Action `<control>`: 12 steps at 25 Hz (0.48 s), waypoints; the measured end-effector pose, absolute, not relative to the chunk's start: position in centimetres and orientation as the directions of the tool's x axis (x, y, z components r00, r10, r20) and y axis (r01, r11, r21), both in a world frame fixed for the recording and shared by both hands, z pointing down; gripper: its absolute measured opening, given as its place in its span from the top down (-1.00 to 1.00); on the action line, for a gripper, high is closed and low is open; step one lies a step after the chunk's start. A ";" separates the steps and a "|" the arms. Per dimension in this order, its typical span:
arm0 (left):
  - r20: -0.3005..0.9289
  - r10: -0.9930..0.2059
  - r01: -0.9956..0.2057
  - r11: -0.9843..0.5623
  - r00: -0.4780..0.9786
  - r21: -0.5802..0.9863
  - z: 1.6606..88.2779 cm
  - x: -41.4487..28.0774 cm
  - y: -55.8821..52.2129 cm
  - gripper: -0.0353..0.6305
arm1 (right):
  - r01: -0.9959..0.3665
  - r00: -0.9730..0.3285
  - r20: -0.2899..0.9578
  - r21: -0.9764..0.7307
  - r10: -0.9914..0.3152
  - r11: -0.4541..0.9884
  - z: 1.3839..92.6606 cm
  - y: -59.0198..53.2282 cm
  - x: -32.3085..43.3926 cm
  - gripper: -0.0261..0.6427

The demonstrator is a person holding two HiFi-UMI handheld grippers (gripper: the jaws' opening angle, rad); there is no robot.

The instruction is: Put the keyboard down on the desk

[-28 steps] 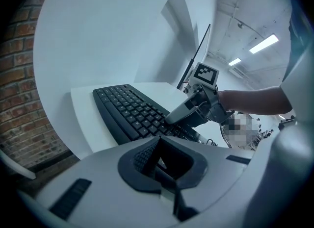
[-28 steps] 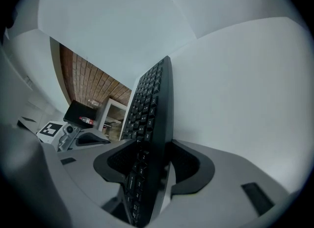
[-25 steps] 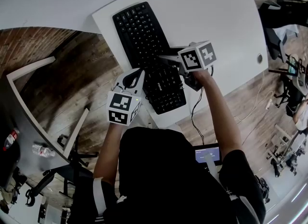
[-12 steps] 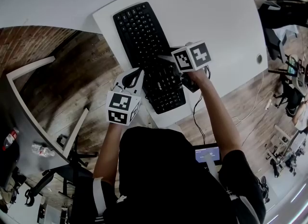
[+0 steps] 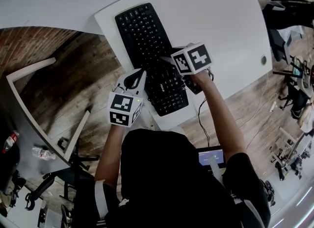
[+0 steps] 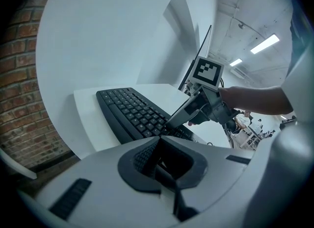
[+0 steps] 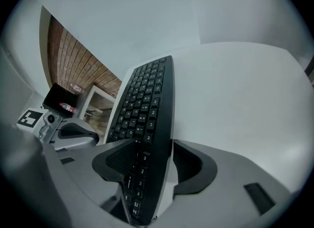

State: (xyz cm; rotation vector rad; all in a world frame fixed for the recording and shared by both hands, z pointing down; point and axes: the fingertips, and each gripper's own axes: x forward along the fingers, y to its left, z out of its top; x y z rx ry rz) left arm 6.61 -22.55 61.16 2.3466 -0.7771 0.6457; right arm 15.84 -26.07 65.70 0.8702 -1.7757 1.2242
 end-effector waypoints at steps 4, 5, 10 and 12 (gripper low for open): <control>0.592 -0.373 -0.649 -0.669 0.715 0.363 60.9 6.8 -22.6 0.85 | -0.867 -0.462 0.879 -0.420 -0.117 0.269 65.5 -26.1 16.3 0.16; 0.591 -0.375 -0.649 -0.670 0.714 0.360 60.8 6.8 -22.6 0.85 | -0.868 -0.463 0.878 -0.420 -0.121 0.265 65.4 -26.0 16.5 0.16; 0.586 -0.386 -0.646 -0.687 0.712 0.333 59.6 6.8 -22.5 0.85 | -0.863 -0.483 0.861 -0.437 -0.161 0.253 64.0 -25.7 16.7 0.18; 0.584 -0.395 -0.647 -0.694 0.709 0.316 58.8 6.8 -22.7 0.85 | -0.868 -0.478 0.858 -0.426 -0.189 0.256 63.3 -25.7 16.9 0.32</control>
